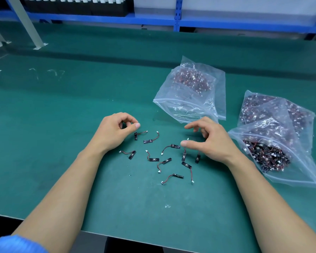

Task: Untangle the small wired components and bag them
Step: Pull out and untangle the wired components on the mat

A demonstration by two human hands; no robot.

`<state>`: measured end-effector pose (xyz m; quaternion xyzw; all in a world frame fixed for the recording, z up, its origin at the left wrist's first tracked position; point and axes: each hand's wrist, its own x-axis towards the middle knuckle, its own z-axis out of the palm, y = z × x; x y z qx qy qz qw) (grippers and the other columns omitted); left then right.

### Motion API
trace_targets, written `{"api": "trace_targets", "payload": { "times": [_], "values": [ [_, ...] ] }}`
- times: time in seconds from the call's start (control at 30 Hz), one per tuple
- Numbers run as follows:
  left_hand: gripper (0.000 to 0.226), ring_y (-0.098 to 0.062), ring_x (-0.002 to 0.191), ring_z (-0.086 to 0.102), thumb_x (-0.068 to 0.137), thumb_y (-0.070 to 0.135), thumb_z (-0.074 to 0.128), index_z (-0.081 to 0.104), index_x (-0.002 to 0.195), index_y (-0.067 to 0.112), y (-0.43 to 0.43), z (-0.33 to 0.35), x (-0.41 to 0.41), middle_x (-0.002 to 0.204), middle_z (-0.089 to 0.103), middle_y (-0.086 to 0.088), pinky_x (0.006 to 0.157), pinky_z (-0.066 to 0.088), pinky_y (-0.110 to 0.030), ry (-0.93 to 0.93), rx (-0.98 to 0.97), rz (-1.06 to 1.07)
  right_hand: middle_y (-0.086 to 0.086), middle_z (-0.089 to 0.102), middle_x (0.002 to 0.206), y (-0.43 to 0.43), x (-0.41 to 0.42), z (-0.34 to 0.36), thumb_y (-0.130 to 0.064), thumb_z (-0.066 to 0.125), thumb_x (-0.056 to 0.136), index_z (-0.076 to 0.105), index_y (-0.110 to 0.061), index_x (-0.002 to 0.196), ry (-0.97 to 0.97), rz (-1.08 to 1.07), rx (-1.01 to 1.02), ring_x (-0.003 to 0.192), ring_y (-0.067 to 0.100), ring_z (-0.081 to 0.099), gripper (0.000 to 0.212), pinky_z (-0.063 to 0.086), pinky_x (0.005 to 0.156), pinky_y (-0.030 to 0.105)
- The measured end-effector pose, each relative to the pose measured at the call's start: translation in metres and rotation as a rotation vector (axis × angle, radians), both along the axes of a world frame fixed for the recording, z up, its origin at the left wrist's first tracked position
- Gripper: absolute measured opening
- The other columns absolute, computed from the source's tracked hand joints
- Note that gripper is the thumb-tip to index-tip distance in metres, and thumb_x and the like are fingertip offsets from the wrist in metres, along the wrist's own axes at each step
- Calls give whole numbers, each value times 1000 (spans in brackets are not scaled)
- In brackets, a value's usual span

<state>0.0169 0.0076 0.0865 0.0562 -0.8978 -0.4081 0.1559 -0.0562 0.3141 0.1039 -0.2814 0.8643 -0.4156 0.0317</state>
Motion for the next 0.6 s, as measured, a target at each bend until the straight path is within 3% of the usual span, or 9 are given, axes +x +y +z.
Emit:
{"api": "trace_targets", "payload": {
  "times": [0.1,0.17,0.47,0.6],
  "values": [
    [7,-6,57,38,87,33,75,71,82,35,1,0,0,68,57,21,57,34,-20,-9,-16,-4,-14,53,102,-2,2,-1,-50,93,57,67,-39,113,9,53,122,84,-8,49,63,34,72,10],
    [7,-6,57,38,86,33,76,71,82,35,1,0,0,68,57,22,57,34,-20,-12,-16,-4,-13,53,103,-1,0,-2,-45,95,58,67,-37,114,21,48,124,86,-12,48,63,32,73,8],
    [8,-5,56,39,88,29,75,71,82,32,3,2,0,66,57,20,54,35,-12,-13,19,-1,-14,52,94,-2,6,5,-32,88,74,68,-36,105,85,-14,-33,81,-3,47,37,33,74,7],
    [9,-5,54,39,88,27,75,71,81,31,4,4,1,64,57,20,53,34,-12,-12,24,-5,-9,54,88,-8,20,15,-35,84,73,74,-29,93,216,142,-5,89,7,52,23,36,81,15]
  ]
}}
